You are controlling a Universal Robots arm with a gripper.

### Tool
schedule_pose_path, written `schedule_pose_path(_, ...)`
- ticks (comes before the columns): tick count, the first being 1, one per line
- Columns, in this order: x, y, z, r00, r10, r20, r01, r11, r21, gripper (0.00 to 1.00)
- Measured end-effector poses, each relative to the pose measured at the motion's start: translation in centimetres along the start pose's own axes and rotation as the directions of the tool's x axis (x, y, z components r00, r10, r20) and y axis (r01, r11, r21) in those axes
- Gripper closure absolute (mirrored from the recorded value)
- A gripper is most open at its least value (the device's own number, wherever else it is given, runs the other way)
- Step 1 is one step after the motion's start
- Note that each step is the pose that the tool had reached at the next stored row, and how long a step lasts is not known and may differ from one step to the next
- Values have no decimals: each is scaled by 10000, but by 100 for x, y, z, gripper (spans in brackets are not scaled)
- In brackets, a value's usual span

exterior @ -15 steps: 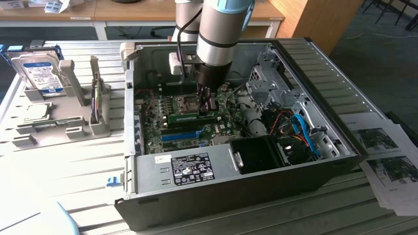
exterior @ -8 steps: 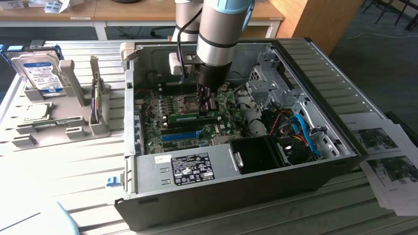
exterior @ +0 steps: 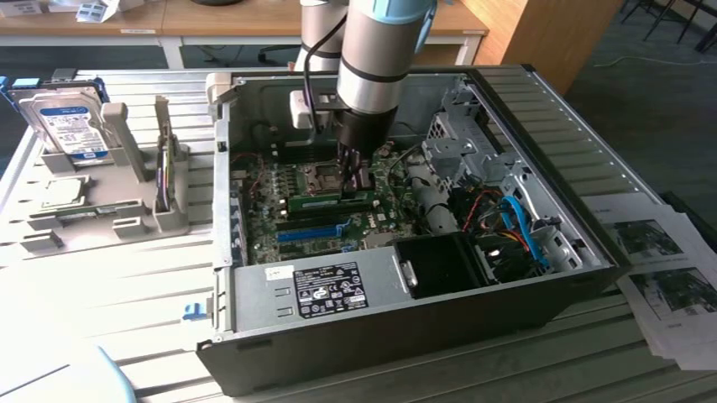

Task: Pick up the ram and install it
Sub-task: 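Insert the ram into the slot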

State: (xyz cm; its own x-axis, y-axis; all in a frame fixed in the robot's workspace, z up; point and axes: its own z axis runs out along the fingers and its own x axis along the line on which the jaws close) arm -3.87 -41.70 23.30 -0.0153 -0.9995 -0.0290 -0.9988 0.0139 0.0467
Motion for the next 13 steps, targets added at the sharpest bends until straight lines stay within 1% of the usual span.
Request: schedule_pose_path(13,0,-1,19,10000,73,2,-73,10000,2,89)
